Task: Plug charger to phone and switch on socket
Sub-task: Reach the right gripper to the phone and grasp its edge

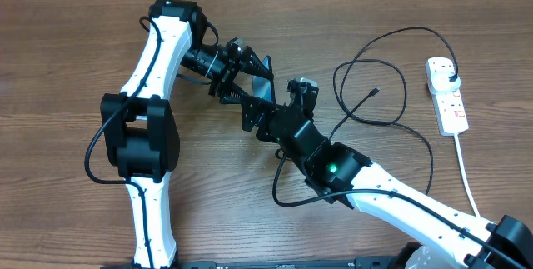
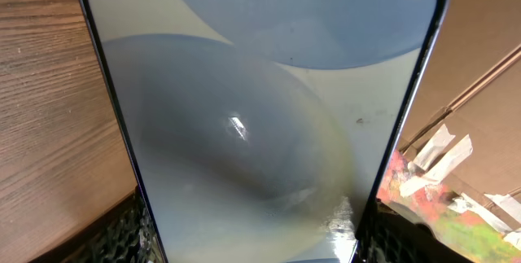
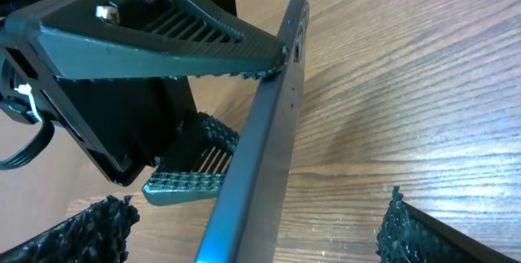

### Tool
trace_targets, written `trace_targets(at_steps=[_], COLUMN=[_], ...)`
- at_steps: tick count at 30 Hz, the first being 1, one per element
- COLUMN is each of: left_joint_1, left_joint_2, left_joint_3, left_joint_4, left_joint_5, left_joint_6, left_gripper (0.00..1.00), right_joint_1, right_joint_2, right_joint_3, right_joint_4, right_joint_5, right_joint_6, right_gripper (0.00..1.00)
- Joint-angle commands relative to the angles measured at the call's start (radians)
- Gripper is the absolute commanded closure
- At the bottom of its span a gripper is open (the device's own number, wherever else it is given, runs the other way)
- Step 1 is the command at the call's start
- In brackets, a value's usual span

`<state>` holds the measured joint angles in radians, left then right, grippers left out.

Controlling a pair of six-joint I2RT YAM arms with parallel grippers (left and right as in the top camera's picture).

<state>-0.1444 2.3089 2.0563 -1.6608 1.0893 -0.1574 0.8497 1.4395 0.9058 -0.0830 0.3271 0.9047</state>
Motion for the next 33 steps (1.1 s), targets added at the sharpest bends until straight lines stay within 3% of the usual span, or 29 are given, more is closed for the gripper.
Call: trace_targets(at_steps=[1,8,15,23,33], left_joint_1=[-0.005,-0.005,-0.005,-0.005,-0.005], left_joint_2=[-0.001,-0.001,-0.001,-0.001,-0.001], left_joint_3=[0.029,0.029,0.029,0.029,0.029], left_joint_4=[-0.002,-0.002,0.002,0.009,0.009], left_joint_5=[0.056,0.056,0.056,0.056,0.056], left_joint_6=[-0.004,-0.003,-0.003,-0.003,-0.003], left_gripper=[0.4,0.39,0.39,0.38,0.38], right_joint_1=[0.026,0.026,0.026,0.026,0.026], right_joint_2=[0.034,0.077,0.077,0.109,0.112], right_joint_3=[0.01,0.01,0.01,0.01,0.01], right_joint_4=[0.028,0.132,0.169,0.169,0.183], right_joint_5=[0.079,0.117,0.136,0.136,0.136], right_joint_6=[-0.038,-0.155,-0.154,-0.154,-0.154], right_gripper=[0.04,0.21,0.42,0.49,0.69])
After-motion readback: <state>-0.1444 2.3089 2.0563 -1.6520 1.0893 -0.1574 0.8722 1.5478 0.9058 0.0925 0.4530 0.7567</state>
